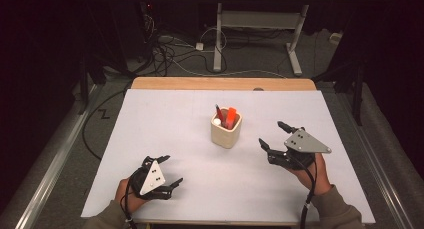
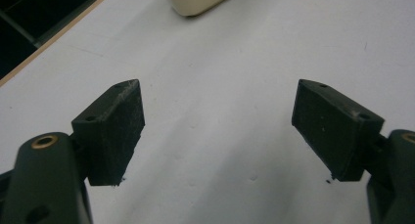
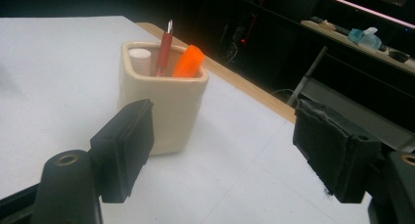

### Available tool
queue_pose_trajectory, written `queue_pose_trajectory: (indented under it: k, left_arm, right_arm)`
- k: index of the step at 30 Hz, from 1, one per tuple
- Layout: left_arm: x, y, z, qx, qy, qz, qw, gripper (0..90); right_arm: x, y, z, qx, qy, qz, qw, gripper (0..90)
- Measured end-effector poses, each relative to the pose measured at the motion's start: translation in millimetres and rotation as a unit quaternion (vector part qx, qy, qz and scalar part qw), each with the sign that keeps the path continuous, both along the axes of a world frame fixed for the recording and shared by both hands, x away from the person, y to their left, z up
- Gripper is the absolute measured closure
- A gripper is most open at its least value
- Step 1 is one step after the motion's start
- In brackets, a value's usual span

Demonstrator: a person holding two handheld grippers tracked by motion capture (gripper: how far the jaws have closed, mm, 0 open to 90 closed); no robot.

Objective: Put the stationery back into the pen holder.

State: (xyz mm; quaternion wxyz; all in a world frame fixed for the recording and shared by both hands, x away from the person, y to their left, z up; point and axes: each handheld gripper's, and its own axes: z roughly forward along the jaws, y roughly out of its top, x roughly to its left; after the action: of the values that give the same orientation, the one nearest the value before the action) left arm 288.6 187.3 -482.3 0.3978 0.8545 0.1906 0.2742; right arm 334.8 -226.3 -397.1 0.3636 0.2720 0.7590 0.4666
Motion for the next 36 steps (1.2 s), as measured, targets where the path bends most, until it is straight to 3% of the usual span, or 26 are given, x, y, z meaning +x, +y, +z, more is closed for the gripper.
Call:
queue_pose_trajectory:
  k: [20,36]
  left_arm:
    - [-0.1,-1.0,-0.3,0.001,0.000,-0.001,1.0000,19.6]
    - [0.2,-1.8,-0.7,0.004,0.001,-0.004,1.0000,19.6]
  right_arm:
    - [-18.1,-15.5,-4.3,-0.019,-0.002,0.005,0.9998,23.4]
    - [-28.5,-24.9,-17.2,-0.032,-0.004,0.003,0.9995,23.3]
